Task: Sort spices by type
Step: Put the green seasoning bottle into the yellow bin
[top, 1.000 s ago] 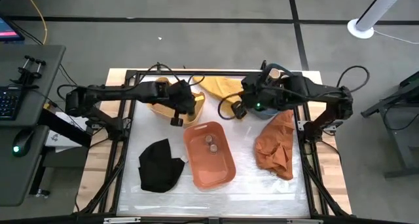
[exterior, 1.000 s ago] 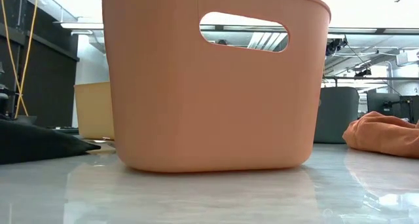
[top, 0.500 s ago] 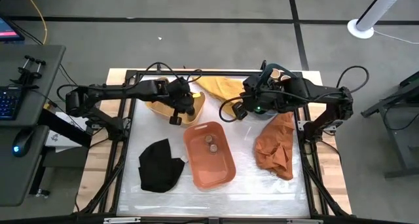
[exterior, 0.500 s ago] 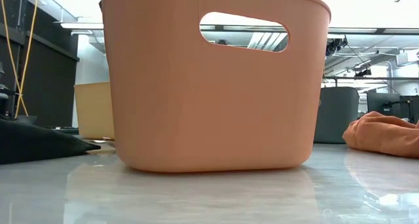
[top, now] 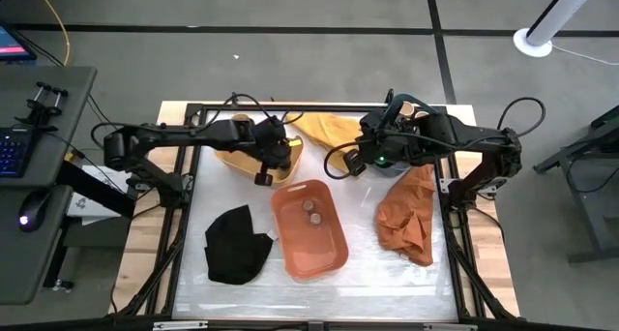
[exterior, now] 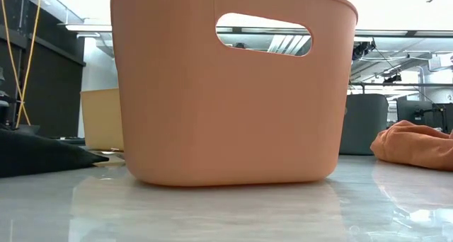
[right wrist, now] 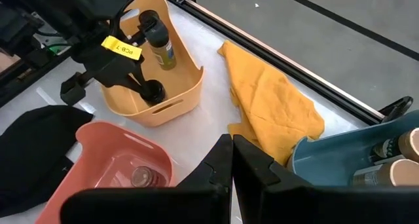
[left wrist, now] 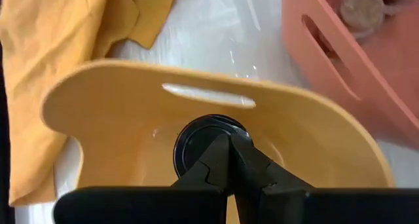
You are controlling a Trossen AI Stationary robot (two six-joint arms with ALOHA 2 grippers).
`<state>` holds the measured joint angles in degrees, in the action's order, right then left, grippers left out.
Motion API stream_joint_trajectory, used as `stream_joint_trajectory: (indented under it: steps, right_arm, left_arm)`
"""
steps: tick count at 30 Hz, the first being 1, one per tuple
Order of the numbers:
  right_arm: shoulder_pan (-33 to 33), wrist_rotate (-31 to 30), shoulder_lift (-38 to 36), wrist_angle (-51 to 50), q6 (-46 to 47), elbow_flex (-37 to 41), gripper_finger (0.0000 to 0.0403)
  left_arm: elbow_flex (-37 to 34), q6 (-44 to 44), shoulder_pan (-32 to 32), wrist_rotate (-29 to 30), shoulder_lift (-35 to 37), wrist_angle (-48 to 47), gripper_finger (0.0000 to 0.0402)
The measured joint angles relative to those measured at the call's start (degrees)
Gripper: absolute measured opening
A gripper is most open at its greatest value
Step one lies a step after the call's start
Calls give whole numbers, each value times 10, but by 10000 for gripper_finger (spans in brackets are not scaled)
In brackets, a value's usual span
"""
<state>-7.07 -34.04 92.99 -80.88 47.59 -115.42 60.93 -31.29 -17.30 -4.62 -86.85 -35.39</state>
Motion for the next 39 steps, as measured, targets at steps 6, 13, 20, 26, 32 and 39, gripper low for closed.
stream_joint_trajectory:
  steps: [6, 13, 20, 26, 32, 39]
  right_arm:
    - [0, 0, 0, -2, 0, 0, 0]
    - [0, 0, 0, -3, 0, 0, 0]
    - [0, 0, 0, -3, 0, 0, 0]
    - [0, 0, 0, -3, 1, 0, 0]
    - [0, 0, 0, -3, 2, 0, 0]
    - [0, 0, 0, -3, 1, 0, 0]
  left_arm:
    - [0, -10, 0, 29, -3, 15, 0]
    - [-1, -20, -15, 42, -4, 6, 0]
    - [-1, -46, -34, 65, -4, 4, 0]
    - [-1, -50, -54, 87, -4, 3, 0]
    - [-1, -50, -71, 109, -4, -6, 0]
    - [-2, -50, -80, 127, 0, -15, 0]
